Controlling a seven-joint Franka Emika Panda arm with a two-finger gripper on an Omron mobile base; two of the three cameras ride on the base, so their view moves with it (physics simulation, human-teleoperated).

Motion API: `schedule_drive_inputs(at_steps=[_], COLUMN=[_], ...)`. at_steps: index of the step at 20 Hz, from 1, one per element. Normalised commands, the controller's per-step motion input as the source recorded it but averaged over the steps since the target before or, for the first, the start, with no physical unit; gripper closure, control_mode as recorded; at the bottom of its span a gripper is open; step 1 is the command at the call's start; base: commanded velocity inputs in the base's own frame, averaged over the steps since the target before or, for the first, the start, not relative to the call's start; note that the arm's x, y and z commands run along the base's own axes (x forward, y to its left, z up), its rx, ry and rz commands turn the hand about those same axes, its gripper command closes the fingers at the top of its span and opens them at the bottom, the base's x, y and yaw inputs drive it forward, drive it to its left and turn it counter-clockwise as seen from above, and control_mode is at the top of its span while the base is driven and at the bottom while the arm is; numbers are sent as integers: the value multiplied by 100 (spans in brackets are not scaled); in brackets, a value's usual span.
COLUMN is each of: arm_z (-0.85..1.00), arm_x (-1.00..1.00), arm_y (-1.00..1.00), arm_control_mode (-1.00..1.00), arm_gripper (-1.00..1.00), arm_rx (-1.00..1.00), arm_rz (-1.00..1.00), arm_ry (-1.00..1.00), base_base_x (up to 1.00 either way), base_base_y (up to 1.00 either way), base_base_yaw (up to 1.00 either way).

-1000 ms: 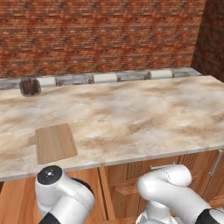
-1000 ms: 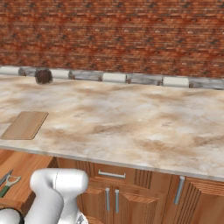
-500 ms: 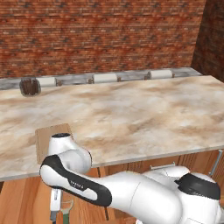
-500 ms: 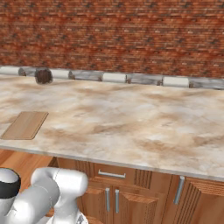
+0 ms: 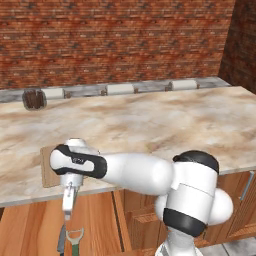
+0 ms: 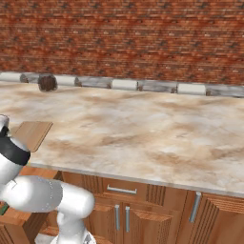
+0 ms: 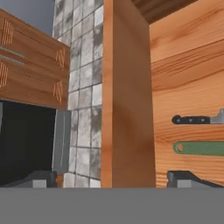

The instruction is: Open the drawer on the left and place the cutting tools on the cutting board.

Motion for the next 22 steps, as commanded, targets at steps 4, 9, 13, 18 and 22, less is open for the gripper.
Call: schedule_drive_inputs(at_steps=[4,9,13,18,22], arm_z=[0,0,-3,-14,-12], arm_x=[31,2,0,-18,-37], arm_y=[0,0,-3,-18,-61], arm_control_mode=[-100,-100,-100,-100,-100], arm_gripper=[-100,-100,-100,-100,-100], arm_rx=[0,0,0,0,0], arm_rz=[3,2,-7,-28,-42], arm_ry=[20,3,1,3,0], base_base_x=[0,0,0,0,0], base_base_y=[0,0,0,0,0], base_base_yaw=[0,0,0,0,0])
